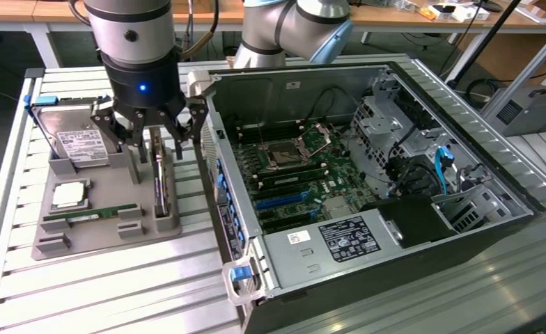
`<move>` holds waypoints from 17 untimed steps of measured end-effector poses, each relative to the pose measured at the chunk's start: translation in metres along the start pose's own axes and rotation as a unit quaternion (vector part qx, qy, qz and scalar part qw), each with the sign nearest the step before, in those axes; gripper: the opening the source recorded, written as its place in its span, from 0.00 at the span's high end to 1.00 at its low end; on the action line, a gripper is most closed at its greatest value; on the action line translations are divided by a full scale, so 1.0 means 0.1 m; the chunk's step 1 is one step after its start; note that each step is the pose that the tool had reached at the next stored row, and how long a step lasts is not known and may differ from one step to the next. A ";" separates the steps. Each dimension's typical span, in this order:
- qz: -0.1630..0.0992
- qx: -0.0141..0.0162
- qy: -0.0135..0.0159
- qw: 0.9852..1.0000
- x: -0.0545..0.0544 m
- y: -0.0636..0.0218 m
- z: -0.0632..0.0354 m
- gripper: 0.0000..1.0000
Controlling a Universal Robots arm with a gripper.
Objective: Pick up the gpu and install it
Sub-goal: 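Pick up the gpu and move the gpu toward the slot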
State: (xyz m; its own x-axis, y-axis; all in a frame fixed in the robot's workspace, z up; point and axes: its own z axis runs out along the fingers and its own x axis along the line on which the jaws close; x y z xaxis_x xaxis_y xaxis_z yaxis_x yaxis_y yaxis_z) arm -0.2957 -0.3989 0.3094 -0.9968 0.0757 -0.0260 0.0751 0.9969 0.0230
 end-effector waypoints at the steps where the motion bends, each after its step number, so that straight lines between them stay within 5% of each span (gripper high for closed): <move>1: 0.000 0.000 0.000 1.000 0.00 0.000 0.003 0.46; 17: 0.000 0.002 0.000 1.000 0.00 -0.002 0.061 0.46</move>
State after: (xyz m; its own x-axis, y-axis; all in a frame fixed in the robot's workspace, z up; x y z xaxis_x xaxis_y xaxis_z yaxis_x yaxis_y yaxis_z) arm -0.2958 -0.3989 0.3034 -0.9968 0.0755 -0.0263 0.0750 0.9970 0.0197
